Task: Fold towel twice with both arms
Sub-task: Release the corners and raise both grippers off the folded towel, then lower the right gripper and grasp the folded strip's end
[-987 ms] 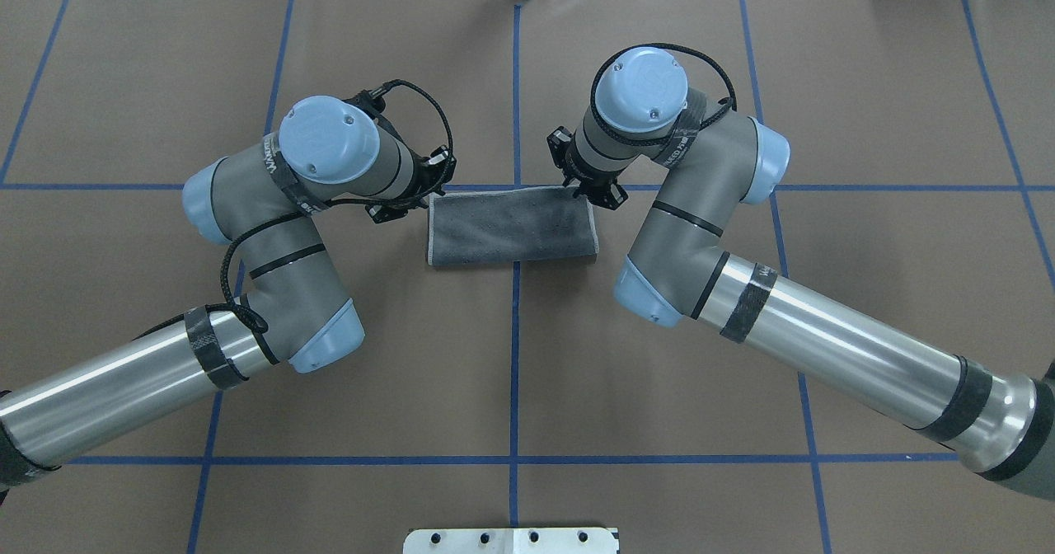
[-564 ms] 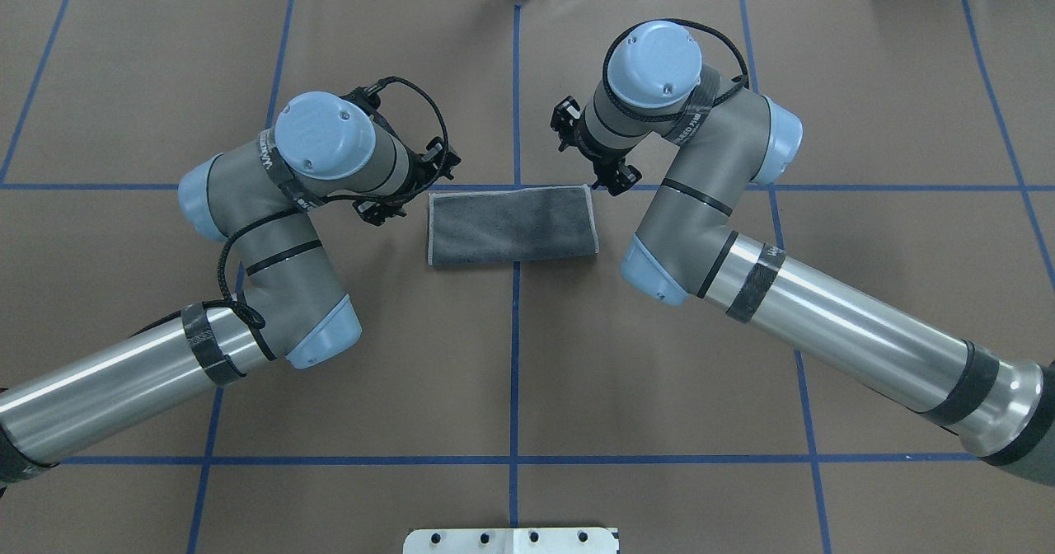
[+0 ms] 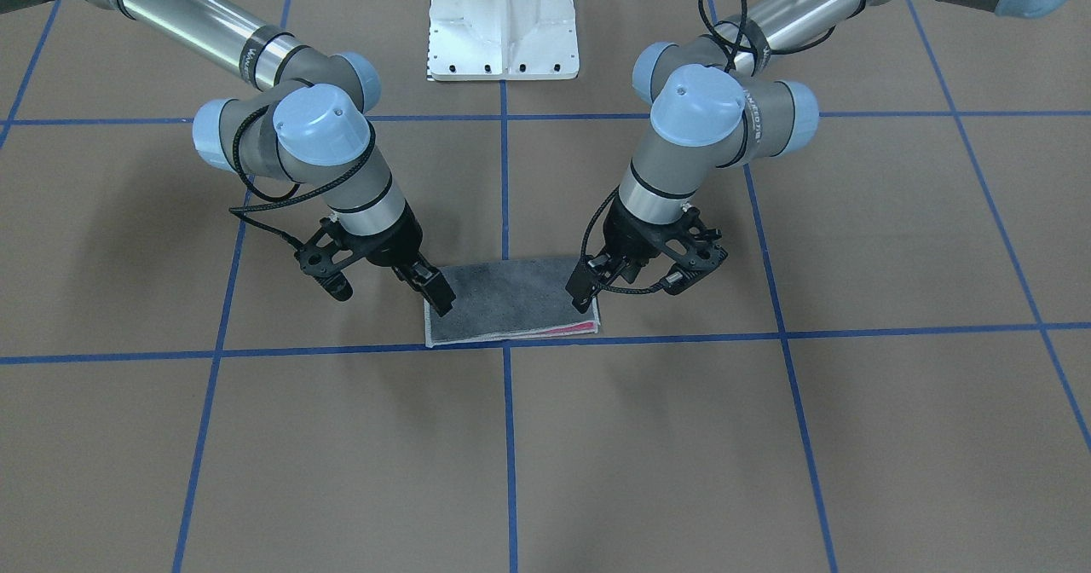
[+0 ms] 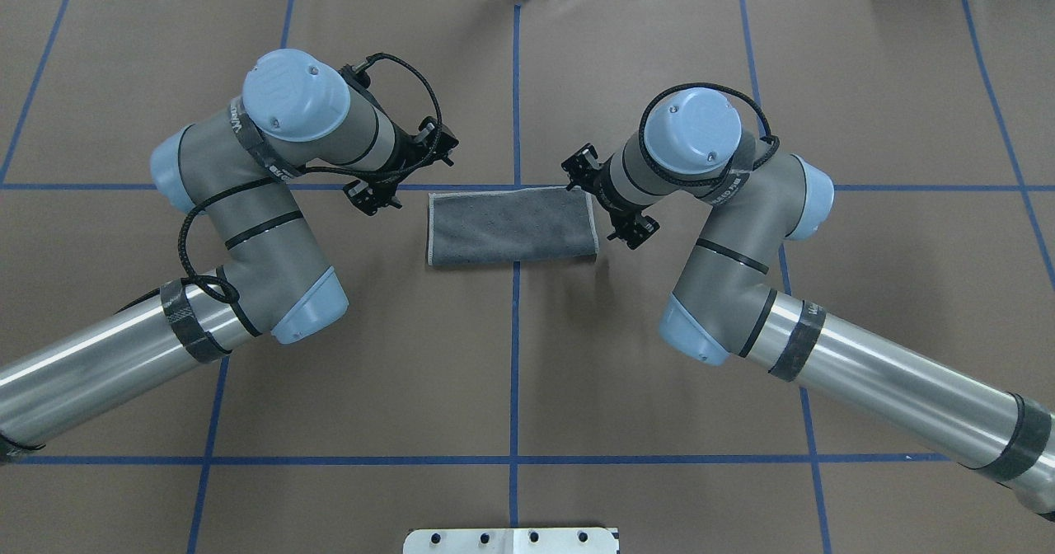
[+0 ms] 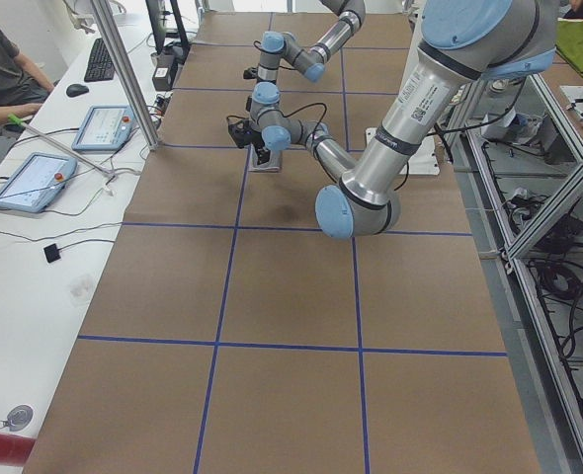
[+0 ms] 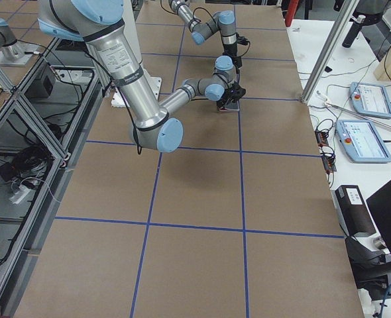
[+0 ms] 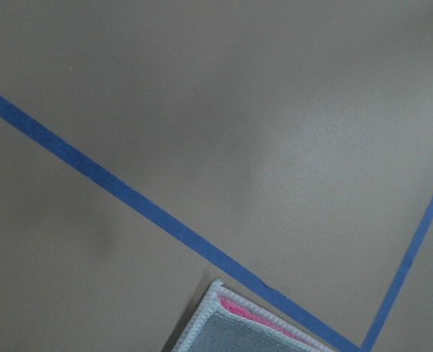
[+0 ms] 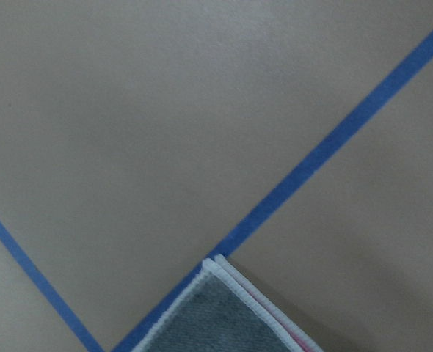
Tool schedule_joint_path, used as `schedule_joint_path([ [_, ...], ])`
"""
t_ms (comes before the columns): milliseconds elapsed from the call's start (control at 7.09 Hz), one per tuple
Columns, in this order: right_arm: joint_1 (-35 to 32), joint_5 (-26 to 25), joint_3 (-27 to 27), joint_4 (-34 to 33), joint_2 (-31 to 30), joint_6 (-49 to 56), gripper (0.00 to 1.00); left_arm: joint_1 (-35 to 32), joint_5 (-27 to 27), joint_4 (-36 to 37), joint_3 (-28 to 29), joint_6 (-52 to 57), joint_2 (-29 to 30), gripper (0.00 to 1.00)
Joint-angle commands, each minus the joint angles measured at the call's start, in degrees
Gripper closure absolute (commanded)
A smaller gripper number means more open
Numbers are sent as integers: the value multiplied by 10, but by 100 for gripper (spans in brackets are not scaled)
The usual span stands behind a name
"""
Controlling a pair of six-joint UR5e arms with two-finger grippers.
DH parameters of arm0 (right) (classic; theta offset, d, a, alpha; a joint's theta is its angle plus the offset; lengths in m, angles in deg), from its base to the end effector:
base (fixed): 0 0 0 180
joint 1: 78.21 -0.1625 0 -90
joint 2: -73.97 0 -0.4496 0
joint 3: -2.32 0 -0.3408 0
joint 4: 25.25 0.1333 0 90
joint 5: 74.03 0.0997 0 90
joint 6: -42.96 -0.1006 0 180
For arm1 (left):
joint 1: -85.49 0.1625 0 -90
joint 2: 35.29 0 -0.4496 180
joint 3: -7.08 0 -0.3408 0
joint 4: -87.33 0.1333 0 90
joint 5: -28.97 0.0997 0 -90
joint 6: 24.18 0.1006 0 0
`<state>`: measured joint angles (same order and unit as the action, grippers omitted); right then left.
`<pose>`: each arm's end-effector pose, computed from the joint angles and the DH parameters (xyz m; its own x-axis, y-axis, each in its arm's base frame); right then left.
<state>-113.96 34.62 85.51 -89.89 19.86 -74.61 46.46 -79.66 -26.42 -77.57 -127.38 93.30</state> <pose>-0.5065 -0.4893 0.3354 0.2599 0.7274 0.6351 -0.5220 0.6591 -0.5414 0.4799 -0.5192 0.2954 0.3233 -0.5406 -0.7767 0.4750 0.8026 -0.3609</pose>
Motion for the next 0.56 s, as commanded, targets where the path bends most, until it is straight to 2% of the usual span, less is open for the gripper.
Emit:
schedule_joint_path([
  [0, 21, -1, -2, 2, -6, -36, 22, 0, -1, 0, -1, -1, 0, 0],
  [282, 24, 0, -2, 1, -10, -46, 37, 0, -1, 0, -1, -1, 0, 0],
  [423, 24, 0, -3, 1, -12, -47, 41, 0, -1, 0, -1, -1, 0, 0],
])
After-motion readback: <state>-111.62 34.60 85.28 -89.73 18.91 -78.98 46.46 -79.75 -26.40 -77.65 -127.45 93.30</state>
